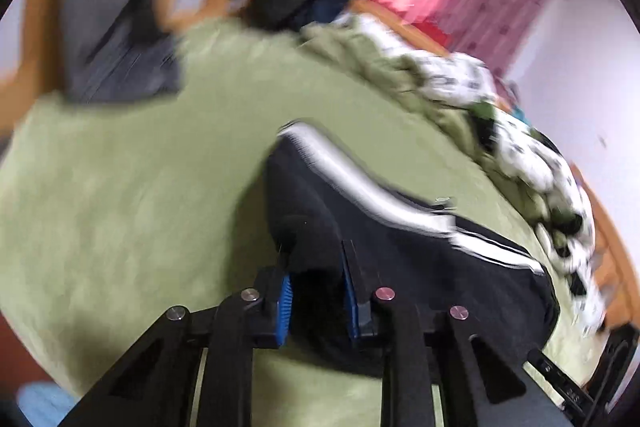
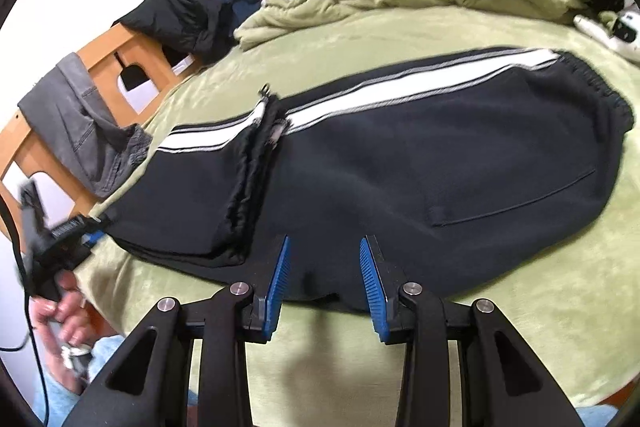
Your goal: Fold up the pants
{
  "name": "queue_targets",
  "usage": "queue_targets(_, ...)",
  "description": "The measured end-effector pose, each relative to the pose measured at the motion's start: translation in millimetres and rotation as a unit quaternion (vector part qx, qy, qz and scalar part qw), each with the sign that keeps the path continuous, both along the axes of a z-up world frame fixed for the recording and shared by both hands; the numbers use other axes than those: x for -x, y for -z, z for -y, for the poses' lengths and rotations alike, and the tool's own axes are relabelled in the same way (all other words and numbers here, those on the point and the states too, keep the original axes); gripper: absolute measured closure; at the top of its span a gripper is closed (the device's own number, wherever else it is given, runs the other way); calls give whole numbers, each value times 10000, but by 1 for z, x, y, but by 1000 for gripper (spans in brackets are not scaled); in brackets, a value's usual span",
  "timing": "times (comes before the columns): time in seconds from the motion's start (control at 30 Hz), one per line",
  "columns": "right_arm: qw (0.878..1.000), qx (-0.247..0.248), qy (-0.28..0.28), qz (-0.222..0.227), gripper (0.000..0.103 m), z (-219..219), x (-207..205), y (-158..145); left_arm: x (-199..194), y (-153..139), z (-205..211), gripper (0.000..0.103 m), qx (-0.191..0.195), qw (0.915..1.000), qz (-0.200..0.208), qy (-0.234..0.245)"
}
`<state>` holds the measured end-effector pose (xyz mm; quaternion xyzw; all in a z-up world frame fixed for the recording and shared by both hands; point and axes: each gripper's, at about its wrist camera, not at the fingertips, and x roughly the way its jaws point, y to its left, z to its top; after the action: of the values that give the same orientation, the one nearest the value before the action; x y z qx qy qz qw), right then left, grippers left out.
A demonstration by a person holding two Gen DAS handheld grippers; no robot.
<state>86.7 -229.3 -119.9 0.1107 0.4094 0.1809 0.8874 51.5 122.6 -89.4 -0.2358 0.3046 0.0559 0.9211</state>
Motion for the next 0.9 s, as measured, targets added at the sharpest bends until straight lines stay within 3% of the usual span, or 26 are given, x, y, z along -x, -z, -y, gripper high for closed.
queue_targets(0.1, 9996, 82, 197, 202, 67, 15, 4, -8, -14, -41, 54, 85, -308, 9962, 387, 711)
queue_targets(0.2, 9983, 79, 434, 389, 67, 37, 8, -16, -31, -54, 98, 86, -160, 9888, 479, 1407)
queue_targets(0.3, 9952, 135, 759, 605, 67, 60, 13, -25, -52, -48, 150, 89, -11, 9772, 350, 2094)
queue_targets(0.43, 9890, 287, 1231, 774, 66, 89, 18, -28, -70, -4, 193, 91, 275, 9648, -121, 2614)
queue_targets(0.6, 9897, -287, 1318, 485, 66, 111, 10, -22, -80, 50, 194, 91, 850, 9531, -886, 2767)
queue_targets(0.73, 9924, -251, 1142, 393, 66, 98, 3, -17, -59, 41, 175, 89, 1115, 9395, -916, 3106)
queue_targets(0.77, 9931, -208, 1081, 399, 66, 95, 2, -17, -52, 40, 173, 85, 1079, 9389, -914, 3137)
queue_targets(0.83, 9955, -136, 849, 398, 66, 82, -2, -17, -36, 31, 157, 62, 800, 9480, -756, 2986)
queue_targets(0.9, 9976, -150, 572, 367, 66, 70, -7, -17, -23, 24, 142, 57, 595, 9546, -592, 2857)
